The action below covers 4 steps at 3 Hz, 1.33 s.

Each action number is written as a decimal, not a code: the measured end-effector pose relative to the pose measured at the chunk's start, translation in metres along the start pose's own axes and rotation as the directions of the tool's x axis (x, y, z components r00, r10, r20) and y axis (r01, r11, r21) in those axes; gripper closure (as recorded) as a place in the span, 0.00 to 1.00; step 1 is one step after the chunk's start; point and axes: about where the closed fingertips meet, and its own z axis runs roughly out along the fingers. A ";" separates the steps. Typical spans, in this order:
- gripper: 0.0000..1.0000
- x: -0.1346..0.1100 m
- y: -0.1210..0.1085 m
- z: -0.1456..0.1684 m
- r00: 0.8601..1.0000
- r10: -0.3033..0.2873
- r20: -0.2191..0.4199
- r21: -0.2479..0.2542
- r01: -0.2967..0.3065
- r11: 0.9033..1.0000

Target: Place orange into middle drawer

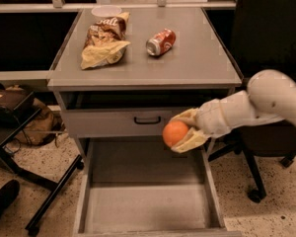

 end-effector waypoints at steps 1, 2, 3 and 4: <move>1.00 0.054 0.027 0.072 0.996 0.081 0.024 -0.034 -0.081 0.996; 1.00 0.054 0.027 0.072 0.996 0.081 0.024 -0.034 -0.081 0.996; 1.00 0.091 0.023 0.100 0.991 0.126 0.046 -0.011 -0.126 0.992; 1.00 0.159 0.022 0.149 0.969 0.233 0.080 0.058 -0.238 0.970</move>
Offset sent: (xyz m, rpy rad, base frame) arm -0.0093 0.0177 -0.0720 0.0224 0.0652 -0.0122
